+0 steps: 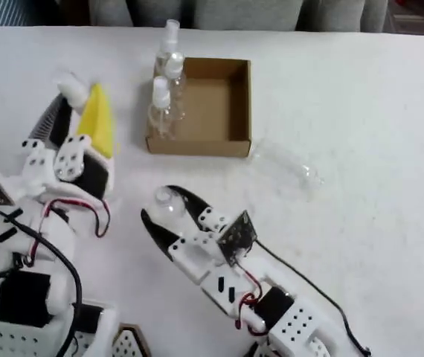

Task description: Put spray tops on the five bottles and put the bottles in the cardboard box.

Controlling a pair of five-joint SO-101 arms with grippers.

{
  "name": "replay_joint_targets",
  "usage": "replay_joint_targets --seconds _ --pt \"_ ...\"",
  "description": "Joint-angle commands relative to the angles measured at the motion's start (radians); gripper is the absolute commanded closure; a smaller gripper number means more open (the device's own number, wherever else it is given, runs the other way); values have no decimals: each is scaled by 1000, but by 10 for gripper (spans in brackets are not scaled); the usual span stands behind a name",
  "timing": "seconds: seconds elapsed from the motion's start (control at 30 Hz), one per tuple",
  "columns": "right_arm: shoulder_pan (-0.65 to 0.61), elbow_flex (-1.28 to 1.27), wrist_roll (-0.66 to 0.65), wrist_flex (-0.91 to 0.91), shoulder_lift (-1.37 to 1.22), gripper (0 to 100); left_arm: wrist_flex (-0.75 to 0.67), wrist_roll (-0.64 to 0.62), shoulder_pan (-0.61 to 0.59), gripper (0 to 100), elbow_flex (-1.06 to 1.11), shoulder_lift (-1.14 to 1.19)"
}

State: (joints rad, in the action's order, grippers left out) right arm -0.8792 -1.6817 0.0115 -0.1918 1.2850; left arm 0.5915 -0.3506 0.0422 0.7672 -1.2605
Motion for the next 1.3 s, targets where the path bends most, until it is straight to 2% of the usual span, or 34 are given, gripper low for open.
replay_joint_targets --seconds 0.0,0.2,0.4,0.7,0.87,1.27 --pt "-15 -14 -14 -7 7 982 -38 -9 58 978 -34 -7" --pt "-15 -14 -15 18 4 982 -25 -5 61 978 -181 38" --pt "-12 -14 -17 19 5 982 173 112 61 977 -361 189" --pt "-12 -14 -18 21 1 982 244 68 67 978 -474 266" --pt "-12 -14 -18 21 1 982 276 71 142 978 -514 325" --pt "-12 -14 -18 45 5 982 485 71 165 978 -763 493"
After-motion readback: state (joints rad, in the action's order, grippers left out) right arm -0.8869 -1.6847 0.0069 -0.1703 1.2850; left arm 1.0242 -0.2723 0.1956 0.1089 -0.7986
